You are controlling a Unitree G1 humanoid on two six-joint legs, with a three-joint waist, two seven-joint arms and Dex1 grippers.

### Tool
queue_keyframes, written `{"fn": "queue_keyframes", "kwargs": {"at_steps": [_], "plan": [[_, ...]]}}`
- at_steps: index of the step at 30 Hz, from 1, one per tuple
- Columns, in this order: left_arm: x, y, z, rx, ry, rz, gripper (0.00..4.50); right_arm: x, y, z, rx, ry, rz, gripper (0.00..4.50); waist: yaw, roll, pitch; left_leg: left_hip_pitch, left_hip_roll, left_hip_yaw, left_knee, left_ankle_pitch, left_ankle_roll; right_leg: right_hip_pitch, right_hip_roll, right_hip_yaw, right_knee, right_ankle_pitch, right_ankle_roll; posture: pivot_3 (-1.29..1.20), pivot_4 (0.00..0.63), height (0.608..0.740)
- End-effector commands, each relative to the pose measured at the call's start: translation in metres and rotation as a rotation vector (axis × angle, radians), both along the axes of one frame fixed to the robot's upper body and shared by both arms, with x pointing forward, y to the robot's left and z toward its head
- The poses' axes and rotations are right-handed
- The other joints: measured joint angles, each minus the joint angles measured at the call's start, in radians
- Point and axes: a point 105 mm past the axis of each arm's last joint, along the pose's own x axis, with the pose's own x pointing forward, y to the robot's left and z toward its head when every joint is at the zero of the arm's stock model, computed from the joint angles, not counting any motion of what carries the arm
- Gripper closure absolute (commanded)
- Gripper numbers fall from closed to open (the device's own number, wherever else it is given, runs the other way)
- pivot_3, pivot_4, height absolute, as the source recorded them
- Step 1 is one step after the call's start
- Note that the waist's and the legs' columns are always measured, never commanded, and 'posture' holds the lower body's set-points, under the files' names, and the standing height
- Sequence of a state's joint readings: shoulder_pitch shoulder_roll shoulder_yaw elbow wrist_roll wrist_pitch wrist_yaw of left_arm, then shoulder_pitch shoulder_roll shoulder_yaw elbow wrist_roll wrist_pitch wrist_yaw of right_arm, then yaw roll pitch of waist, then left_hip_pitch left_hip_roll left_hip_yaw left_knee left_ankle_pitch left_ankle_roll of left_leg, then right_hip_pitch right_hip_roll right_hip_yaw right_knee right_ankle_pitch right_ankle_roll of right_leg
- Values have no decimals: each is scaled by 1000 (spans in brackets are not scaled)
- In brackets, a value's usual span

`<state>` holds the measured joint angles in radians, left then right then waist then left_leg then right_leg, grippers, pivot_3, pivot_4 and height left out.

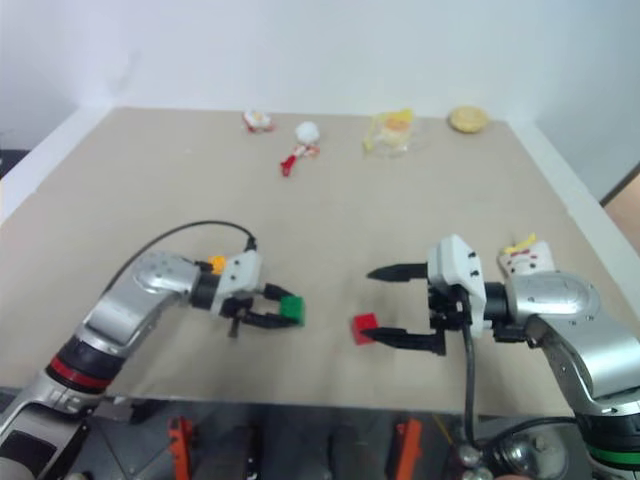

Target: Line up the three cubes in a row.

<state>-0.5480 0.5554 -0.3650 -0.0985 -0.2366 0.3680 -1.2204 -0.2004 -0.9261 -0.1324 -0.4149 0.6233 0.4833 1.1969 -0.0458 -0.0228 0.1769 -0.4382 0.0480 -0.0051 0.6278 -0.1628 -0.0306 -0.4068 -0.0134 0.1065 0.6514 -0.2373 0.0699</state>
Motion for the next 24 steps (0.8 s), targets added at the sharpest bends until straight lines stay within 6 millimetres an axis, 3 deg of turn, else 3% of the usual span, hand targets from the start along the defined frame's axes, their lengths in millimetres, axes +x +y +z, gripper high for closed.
{"fn": "queue_keyframes", "kwargs": {"at_steps": [1, 14, 21, 23, 24], "plan": [[-4, -9, 0, 0, -30, -21, 3184, -3, 0, 8, -26, -54, 9, 0, 0, 0, 0, 0, 0, 0, 0, 0, 0, 0, 0, 0, 0, 0, 0, 0, 150, 738], [-5, -17, -20, 35, 31, -7, 3184, -1, -3, 6, -22, -47, -17, 0, 0, 0, 0, 0, 0, -1, -1, 0, 0, 0, 0, 0, 0, 0, 0, 0, 150, 738], [-4, -19, -19, 35, 45, 3, 3184, 0, -5, 6, -30, -48, -26, 0, 0, 0, 0, 0, 0, -1, -1, 0, 0, 0, 0, 0, 0, 0, 0, 0, 150, 738], [-4, -19, -20, 37, 46, 4, 2174, 1, -5, 6, -31, -49, -27, 0, 0, 0, 0, 0, 0, -1, -1, 0, 0, 0, 0, 0, 0, 0, 0, 0, 150, 738], [-4, -19, -20, 37, 46, 4, 1914, 1, -5, 6, -31, -50, -27, 0, 0, 0, 0, 0, 0, -1, -1, 0, 0, 0, 0, 0, 0, 0, 0, 0, 150, 738]]}}
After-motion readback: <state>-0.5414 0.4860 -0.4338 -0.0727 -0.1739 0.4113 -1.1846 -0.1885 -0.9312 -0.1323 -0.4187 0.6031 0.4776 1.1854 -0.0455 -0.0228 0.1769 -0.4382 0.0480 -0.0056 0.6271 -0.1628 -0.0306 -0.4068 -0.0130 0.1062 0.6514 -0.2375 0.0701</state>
